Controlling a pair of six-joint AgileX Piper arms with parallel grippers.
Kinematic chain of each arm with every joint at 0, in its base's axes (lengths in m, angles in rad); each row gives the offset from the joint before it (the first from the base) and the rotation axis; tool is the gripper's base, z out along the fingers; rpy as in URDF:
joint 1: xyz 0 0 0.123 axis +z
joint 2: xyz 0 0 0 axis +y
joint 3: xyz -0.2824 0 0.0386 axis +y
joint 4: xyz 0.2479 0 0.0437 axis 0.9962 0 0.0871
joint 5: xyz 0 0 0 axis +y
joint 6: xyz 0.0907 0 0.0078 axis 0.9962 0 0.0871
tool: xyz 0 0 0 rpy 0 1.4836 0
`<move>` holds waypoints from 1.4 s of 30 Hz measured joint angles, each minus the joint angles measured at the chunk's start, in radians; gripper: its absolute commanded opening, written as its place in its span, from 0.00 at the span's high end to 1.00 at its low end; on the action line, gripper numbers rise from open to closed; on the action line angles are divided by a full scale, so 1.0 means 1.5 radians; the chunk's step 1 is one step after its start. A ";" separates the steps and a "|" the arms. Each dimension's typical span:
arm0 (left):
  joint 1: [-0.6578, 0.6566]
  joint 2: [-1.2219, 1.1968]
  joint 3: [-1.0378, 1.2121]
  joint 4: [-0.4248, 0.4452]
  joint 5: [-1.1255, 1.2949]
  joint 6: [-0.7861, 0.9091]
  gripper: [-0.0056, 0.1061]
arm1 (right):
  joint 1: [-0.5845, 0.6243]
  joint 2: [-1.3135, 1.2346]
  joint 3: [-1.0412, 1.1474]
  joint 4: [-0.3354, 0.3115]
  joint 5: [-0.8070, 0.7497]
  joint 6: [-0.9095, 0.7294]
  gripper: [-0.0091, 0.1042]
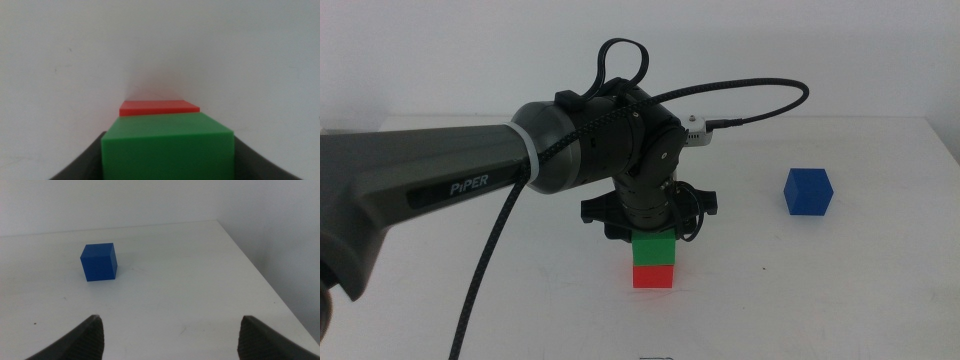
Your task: Stack red cubes first, then green, then blue cubes in a specific spot.
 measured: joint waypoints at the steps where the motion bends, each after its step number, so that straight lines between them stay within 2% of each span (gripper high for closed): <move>1: 0.000 0.000 0.000 0.001 0.000 0.003 0.94 | 0.000 0.000 0.000 0.000 0.000 0.000 0.30; 7: 0.000 0.000 0.000 0.003 -0.001 0.015 0.94 | 0.000 0.000 0.000 0.000 0.000 0.000 0.30; 9: 0.000 0.000 0.000 0.000 -0.001 0.016 0.85 | 0.000 0.000 0.000 0.000 0.000 0.000 0.30; 11: 0.000 0.000 0.000 -0.001 -0.001 0.017 0.79 | 0.000 0.000 0.000 0.000 0.000 0.000 0.30; 12: 0.000 0.000 0.000 -0.001 -0.001 0.019 0.70 | 0.000 0.000 0.000 0.000 0.000 0.000 0.30; 16: 0.000 0.000 0.000 -0.001 -0.001 0.023 0.54 | 0.000 0.000 0.000 0.000 0.000 0.000 0.30; 17: 0.000 0.000 0.000 -0.001 -0.001 0.024 0.46 | 0.000 0.000 0.000 0.000 0.000 0.000 0.30; 18: 0.000 0.000 0.000 0.000 -0.001 0.025 0.33 | 0.000 0.000 0.000 0.000 0.000 0.000 0.30; 24: 0.000 0.000 0.000 0.000 -0.001 0.025 0.12 | 0.000 0.000 0.000 0.000 0.000 0.000 0.30; 36: 0.000 -0.054 0.000 0.009 0.001 0.062 0.11 | 0.000 0.000 0.000 0.000 0.000 0.000 0.30; 42: 0.000 -0.154 0.000 0.050 0.005 0.109 0.11 | 0.000 0.000 0.000 0.000 0.000 -0.001 0.30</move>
